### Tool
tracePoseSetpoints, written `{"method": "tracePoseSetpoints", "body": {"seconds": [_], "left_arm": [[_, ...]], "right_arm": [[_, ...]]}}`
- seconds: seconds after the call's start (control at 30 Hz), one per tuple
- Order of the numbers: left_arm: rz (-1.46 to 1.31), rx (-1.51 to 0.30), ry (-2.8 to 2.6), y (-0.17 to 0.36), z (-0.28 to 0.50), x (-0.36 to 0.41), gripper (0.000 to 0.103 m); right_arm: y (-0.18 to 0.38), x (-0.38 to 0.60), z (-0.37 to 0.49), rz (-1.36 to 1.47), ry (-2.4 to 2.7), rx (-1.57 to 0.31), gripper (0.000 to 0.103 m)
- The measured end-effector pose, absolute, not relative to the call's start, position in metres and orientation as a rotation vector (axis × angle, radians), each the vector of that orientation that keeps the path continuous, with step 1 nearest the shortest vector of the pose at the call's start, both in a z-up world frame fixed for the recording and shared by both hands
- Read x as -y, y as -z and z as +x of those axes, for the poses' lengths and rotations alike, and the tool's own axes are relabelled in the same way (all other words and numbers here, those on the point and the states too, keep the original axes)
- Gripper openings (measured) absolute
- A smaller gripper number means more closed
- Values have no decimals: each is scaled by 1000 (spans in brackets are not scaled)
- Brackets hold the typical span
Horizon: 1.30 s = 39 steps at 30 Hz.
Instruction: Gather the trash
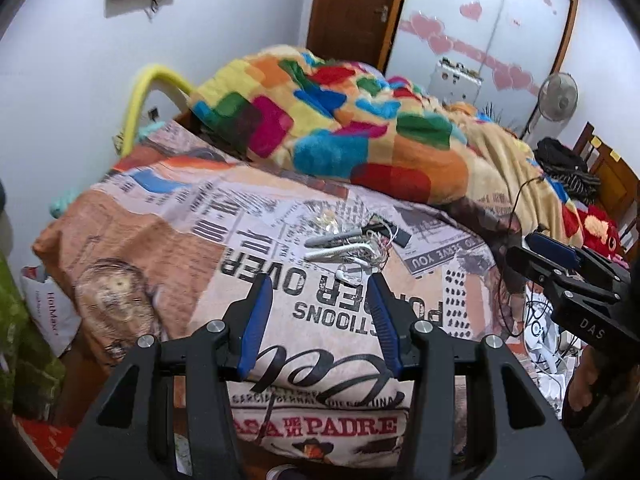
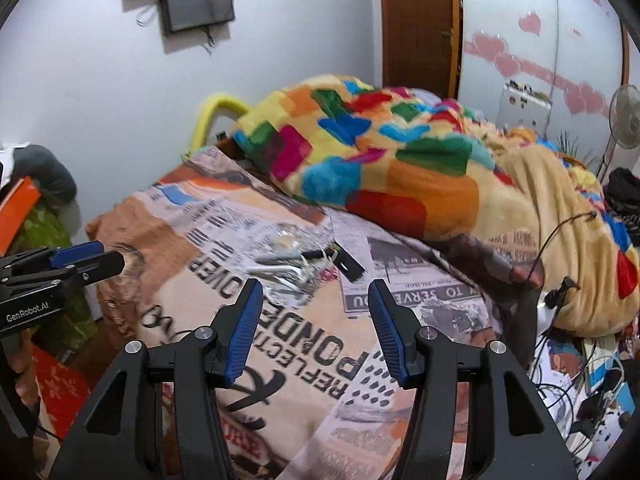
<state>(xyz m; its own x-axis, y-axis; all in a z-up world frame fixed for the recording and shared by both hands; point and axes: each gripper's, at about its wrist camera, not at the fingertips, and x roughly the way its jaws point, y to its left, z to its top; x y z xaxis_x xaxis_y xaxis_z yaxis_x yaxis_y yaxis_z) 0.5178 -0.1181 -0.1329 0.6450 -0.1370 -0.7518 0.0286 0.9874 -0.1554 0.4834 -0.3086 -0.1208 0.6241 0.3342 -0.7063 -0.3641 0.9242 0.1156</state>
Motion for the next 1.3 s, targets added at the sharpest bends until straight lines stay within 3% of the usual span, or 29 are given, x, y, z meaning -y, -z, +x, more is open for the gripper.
{"method": "tracePoseSetpoints", "body": {"seconds": [0.6, 1.0, 1.1, 1.23, 1.3], "left_arm": [[-114, -1058, 240, 274, 654, 135, 48], [-79, -1027, 381, 292, 685, 143, 48], [-91, -1022, 421, 294, 684, 144, 48], [-71, -1017, 437, 295, 679, 148, 46], [-61, -1021, 447, 294, 675, 151, 34]], "right_arm": [[235, 309, 588, -71, -377, -1006, 51], [259, 288, 626, -163, -410, -984, 50], [263, 283, 628, -185, -432, -978, 35], [264, 284, 627, -190, -438, -962, 31], [264, 286, 625, -185, -432, -964, 25]]}}
